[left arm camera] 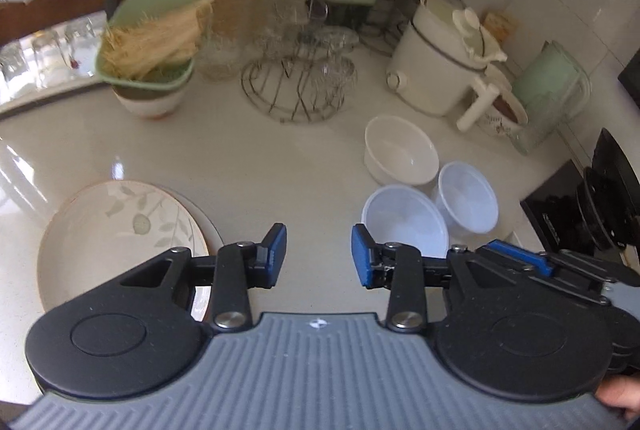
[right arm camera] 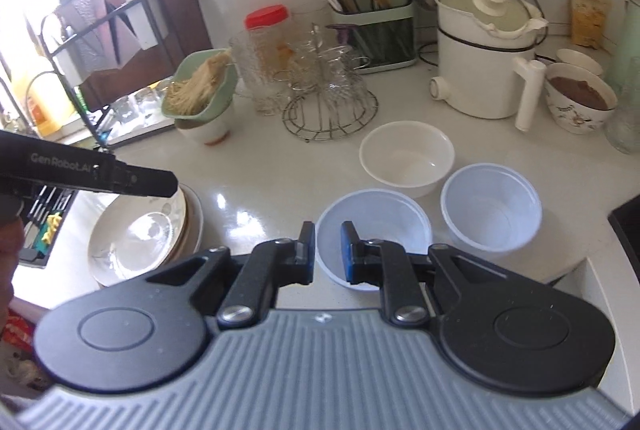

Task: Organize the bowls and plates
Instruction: 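Move both grippers to a white plastic bowl and close them on its rim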

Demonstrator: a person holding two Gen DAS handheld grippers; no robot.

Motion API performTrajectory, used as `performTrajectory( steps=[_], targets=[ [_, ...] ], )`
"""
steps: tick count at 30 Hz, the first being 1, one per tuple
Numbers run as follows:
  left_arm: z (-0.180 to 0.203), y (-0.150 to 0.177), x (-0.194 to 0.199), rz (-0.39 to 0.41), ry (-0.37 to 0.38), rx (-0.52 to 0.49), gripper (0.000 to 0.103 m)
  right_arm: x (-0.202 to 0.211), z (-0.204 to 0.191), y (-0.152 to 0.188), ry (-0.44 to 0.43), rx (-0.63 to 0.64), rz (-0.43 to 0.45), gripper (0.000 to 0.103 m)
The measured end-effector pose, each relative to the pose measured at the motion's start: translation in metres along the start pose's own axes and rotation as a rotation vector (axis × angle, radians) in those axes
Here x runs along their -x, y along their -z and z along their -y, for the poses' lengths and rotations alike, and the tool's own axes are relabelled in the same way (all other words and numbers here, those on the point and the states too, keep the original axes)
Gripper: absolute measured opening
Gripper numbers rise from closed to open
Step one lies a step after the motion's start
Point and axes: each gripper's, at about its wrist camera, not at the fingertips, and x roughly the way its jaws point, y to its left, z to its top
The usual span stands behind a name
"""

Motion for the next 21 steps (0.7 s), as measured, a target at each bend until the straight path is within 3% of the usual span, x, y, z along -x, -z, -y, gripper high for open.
performTrajectory(
  steps=[8, 14, 17, 21],
  targets=[
    [-0.028, -0.015, -0.016, 0.021, 0.046, 0.017, 0.041, 0.001, 0.012, 0.001, 0.054, -0.153, -0.025, 0.017],
    [-0.027, -0.018, -0.046, -0.014, 0.095, -0.016, 0.041, -0.01, 0.028, 0.004, 0.155, -0.229, -0.02, 0.018],
    [-0.013, -0.015, -0.048, 0.0, 0.098, -0.049, 0.046, -0.011, 0.036, 0.009, 0.148, -0.279, 0.006, 0.038],
    [0.007, -0.008, -0.057, -0.001, 0.122, -0.045, 0.053, -0.015, 0.044, 0.014, 0.092, -0.286, 0.022, 0.045]
  ],
)
